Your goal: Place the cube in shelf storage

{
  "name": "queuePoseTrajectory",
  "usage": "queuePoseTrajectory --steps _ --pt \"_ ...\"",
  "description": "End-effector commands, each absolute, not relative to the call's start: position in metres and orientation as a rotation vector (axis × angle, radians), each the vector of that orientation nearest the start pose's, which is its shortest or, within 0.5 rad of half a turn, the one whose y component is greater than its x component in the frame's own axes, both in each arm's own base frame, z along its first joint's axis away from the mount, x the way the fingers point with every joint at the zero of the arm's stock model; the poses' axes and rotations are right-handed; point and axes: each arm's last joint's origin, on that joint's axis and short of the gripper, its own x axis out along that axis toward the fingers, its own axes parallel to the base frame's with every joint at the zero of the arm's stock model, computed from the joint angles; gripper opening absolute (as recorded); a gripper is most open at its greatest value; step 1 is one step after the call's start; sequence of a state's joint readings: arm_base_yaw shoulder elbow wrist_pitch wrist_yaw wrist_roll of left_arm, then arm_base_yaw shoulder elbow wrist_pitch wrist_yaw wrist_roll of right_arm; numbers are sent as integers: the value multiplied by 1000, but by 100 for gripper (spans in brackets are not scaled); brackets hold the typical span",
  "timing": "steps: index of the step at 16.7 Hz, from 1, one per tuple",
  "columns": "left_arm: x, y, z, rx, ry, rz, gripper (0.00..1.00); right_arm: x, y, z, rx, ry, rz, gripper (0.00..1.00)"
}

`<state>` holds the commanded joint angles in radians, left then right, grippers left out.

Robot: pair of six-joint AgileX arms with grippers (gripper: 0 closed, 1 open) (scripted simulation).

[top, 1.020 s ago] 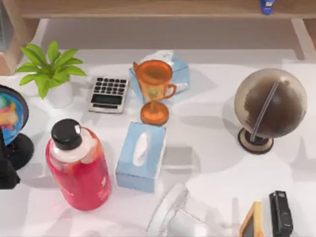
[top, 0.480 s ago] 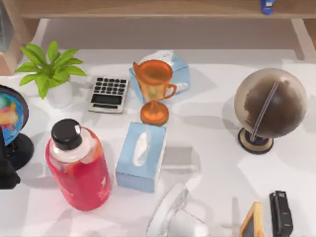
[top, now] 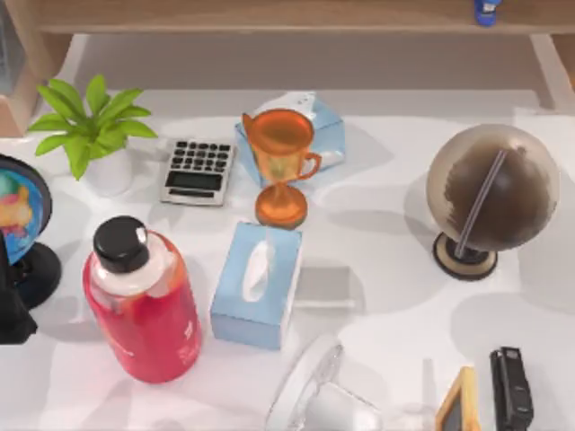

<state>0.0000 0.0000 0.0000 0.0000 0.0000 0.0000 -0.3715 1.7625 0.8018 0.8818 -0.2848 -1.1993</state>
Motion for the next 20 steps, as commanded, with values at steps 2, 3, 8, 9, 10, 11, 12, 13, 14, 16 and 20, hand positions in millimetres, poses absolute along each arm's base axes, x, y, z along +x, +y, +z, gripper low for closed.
queuePoseTrajectory --steps 2,3,8,9,10,11,12,13,14,16,20 --pt "106 -1 160 0 0 0 100 365 -142 153 -1298 105 4 100" --pt "106 -1 160 0 0 0 100 375 -151 138 -1350 95 8 100" --pt "106 -1 160 0 0 0 100 401 -178 93 -1546 21 -4 100" --pt "106 -1 160 0 0 0 100 402 -180 90 -1563 12 -7 100" --pt "106 -1 160 0 0 0 100 403 -180 89 -1571 8 -8 100" --pt "106 -1 160 0 0 0 100 403 -180 89 -1571 8 -8 100" --pt "106 -1 160 0 0 0 100 403 -180 89 -1571 8 -8 100" --pt "106 -1 160 0 0 0 100 403 -180 89 -1571 8 -8 100" --pt "106 -1 160 0 0 0 100 403 -178 89 -1567 8 -2 100" --pt "106 -1 160 0 0 0 100 406 -179 90 -1570 8 -6 100" --pt "106 -1 160 0 0 0 100 423 -181 89 -1571 8 -8 100"
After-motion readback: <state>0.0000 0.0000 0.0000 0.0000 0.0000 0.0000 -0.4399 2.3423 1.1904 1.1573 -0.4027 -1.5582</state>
